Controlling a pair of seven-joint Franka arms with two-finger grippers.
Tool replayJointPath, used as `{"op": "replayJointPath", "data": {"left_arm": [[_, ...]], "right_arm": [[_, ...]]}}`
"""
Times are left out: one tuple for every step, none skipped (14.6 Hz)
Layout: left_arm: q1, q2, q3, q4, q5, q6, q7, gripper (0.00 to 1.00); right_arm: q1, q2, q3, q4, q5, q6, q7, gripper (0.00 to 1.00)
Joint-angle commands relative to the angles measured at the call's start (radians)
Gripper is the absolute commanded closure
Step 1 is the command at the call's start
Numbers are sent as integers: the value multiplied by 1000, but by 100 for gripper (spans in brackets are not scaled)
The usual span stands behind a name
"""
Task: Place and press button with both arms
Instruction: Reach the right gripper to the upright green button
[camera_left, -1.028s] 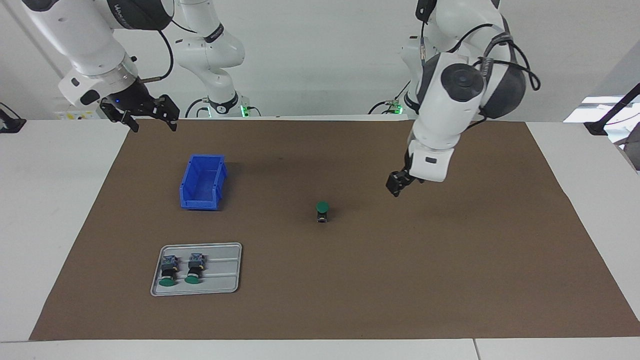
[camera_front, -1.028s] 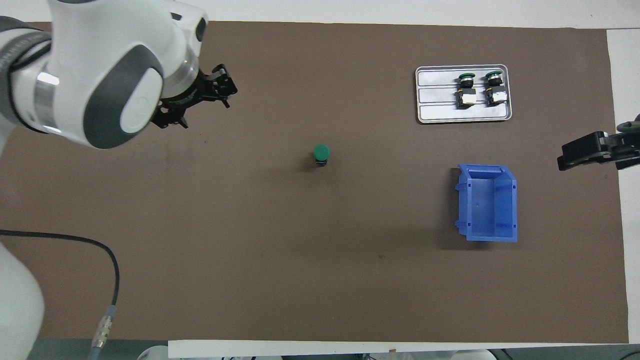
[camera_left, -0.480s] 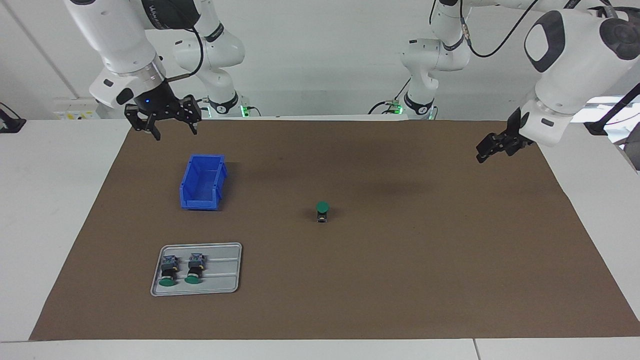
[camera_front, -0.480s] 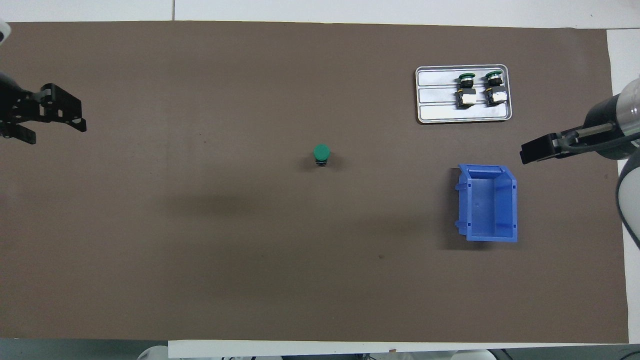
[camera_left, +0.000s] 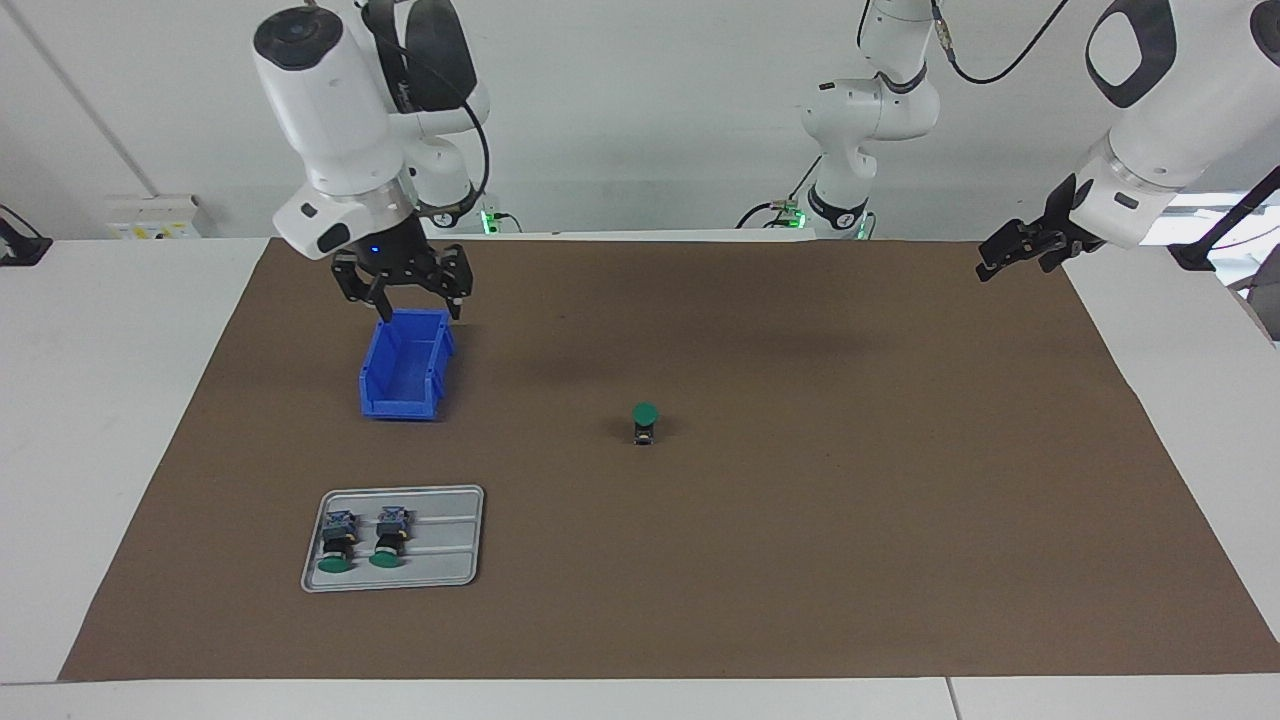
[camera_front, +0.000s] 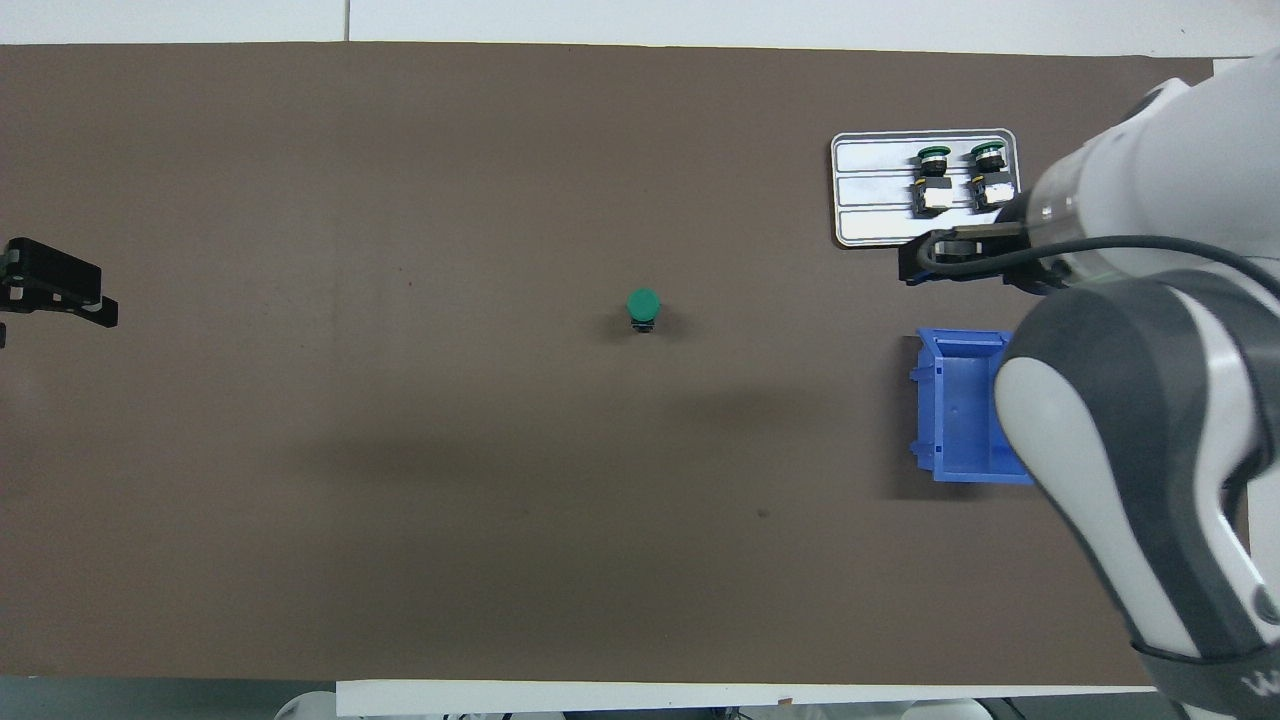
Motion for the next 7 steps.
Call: {"op": "replayJointPath", "data": {"left_arm": [[31, -24, -59, -45, -3, 49, 6, 0], [34, -23, -88, -44, 6, 58, 15, 0], [37, -18, -103, -36, 23, 61, 15, 0], [39, -17, -109, -34, 51, 63, 18, 0], [42, -18, -116, -34, 51, 64, 18, 0], [63, -20, -119, -33, 49, 61, 18, 0], [68, -26, -120, -39, 48, 57, 22, 0]], "right_arm": [[-5, 65, 32, 2, 5, 86, 60, 12], [-5, 87, 48, 2, 5, 104, 60, 12], [-6, 105, 75, 2, 3, 127, 60, 12], [-8, 119, 113, 2, 5, 148, 63, 12], [-11, 133, 137, 2, 5, 168, 64, 12], [-11, 143, 153, 2, 5, 188, 64, 12], [-11, 147, 164, 2, 5, 207, 64, 12]]}}
